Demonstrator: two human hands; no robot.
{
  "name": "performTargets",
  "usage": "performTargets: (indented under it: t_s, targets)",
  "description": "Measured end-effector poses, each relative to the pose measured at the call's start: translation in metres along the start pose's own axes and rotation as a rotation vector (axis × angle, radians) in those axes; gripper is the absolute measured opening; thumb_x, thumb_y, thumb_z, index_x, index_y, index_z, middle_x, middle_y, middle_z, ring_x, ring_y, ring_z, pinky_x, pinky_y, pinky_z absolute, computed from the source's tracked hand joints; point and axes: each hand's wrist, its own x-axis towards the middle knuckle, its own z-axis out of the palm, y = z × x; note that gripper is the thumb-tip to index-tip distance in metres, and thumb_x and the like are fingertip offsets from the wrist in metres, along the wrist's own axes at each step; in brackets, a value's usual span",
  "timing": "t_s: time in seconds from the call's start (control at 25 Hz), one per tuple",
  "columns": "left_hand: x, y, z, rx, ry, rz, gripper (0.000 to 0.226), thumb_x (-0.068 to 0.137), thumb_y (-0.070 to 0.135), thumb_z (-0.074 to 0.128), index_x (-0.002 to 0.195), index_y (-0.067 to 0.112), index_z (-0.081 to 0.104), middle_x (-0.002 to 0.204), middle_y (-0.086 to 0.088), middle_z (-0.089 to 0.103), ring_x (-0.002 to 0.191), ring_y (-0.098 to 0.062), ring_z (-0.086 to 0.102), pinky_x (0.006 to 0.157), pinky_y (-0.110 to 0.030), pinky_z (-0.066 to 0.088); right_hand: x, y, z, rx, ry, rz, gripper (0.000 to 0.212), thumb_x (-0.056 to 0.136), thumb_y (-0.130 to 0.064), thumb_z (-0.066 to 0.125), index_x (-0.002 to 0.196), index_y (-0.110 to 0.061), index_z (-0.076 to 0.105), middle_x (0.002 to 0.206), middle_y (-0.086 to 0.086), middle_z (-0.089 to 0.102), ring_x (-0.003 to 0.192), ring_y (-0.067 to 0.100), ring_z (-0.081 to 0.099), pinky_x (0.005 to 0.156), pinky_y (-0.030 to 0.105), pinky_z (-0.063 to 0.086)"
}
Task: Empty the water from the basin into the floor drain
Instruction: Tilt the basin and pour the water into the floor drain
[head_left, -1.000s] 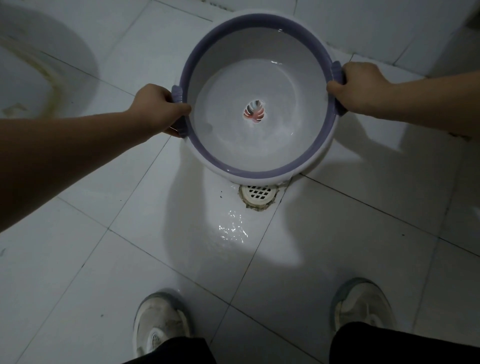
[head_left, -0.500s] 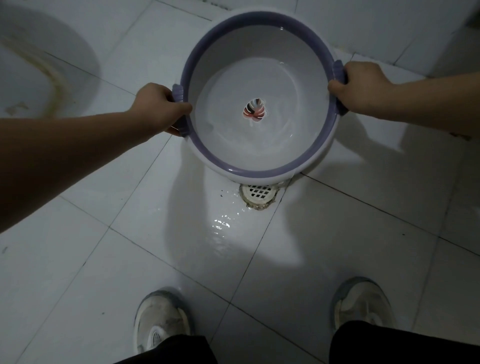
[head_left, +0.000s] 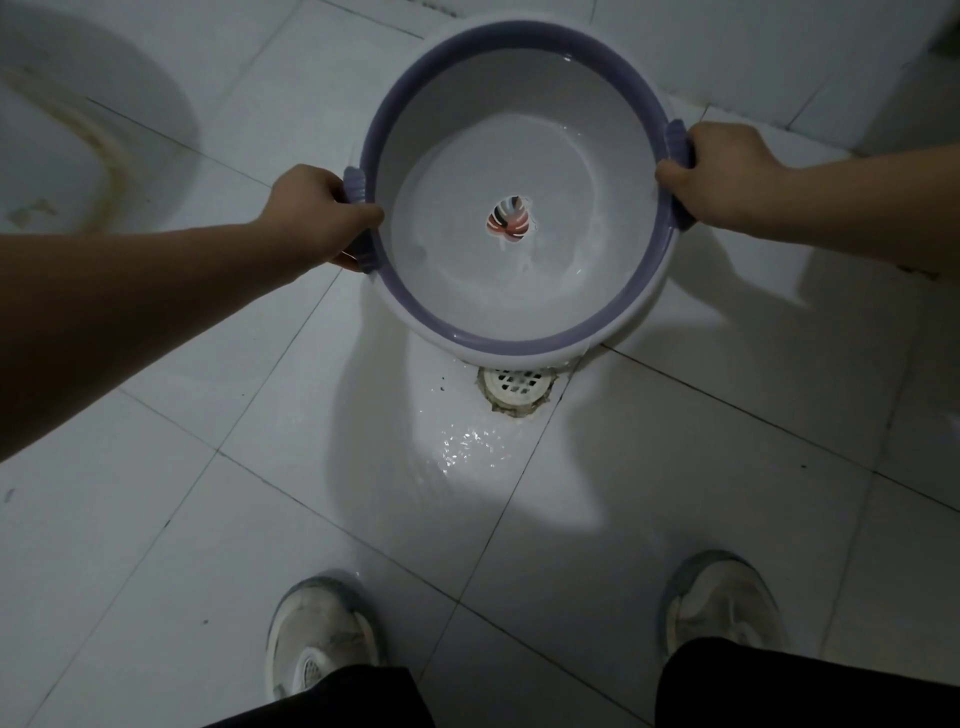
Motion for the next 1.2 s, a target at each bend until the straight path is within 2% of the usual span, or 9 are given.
performTargets:
  t_s: [0.12, 0.24, 0.48, 0.72, 1.2]
  targets:
    - [0.0000, 0.0011, -0.0001, 0.016, 0.012, 0.011, 0.013, 0.088, 0.016, 0.065, 0.094, 0.005, 0.063, 0.083, -0.008, 0.070, 0.065, -0.020, 0.072, 0.052, -0.024, 0.059, 0.0004, -0.0012, -0.0010, 0.005, 0.000, -0.006, 0.029, 0.095, -0.024, 0.048, 0.096, 0.004, 0.056, 0.083, 0.017, 0.053, 0.073, 0.026, 0.049, 0.063, 0.028, 0.031]
    - [-0.0012, 0.0034, 0.0011, 0.031, 0.042, 0.027, 0.010, 0.087, 0.017, 0.066, 0.090, 0.007, 0.062, 0.076, -0.002, 0.066, 0.055, -0.010, 0.069, 0.040, -0.013, 0.050, -0.0001, -0.0018, -0.0028, 0.002, 0.005, -0.013, 0.024, 0.094, -0.023, 0.047, 0.086, 0.000, 0.051, 0.079, 0.017, 0.053, 0.067, 0.026, 0.046, 0.052, 0.028, 0.028]
    - [-0.0001, 0.0044, -0.0015, -0.059, 0.059, 0.033, 0.005, 0.083, 0.012, 0.065, 0.084, 0.008, 0.062, 0.077, -0.006, 0.069, 0.056, -0.015, 0.071, 0.045, -0.023, 0.057, 0.0006, -0.0023, -0.0039, -0.009, 0.060, -0.040, 0.024, 0.093, -0.023, 0.047, 0.083, -0.002, 0.050, 0.080, 0.017, 0.053, 0.072, 0.027, 0.048, 0.064, 0.028, 0.030]
    - [-0.0016, 0.0024, -0.0005, 0.000, 0.079, 0.088, 0.009, 0.086, 0.016, 0.064, 0.078, 0.013, 0.060, 0.071, 0.002, 0.065, 0.046, 0.002, 0.065, 0.037, -0.010, 0.045, 0.0004, 0.0030, -0.0032, 0.021, 0.054, -0.046, 0.026, 0.092, -0.024, 0.047, 0.081, -0.002, 0.052, 0.077, 0.016, 0.054, 0.068, 0.027, 0.049, 0.063, 0.027, 0.030]
    - [-0.0035, 0.0007, -0.0019, -0.008, 0.083, 0.075, 0.011, 0.085, 0.014, 0.063, 0.091, 0.005, 0.064, 0.073, 0.000, 0.066, 0.046, 0.000, 0.065, 0.038, -0.010, 0.046, -0.0041, 0.0013, -0.0027, 0.030, 0.057, -0.054, 0.028, 0.093, -0.025, 0.046, 0.083, 0.000, 0.055, 0.076, 0.015, 0.055, 0.062, 0.025, 0.048, 0.057, 0.026, 0.031]
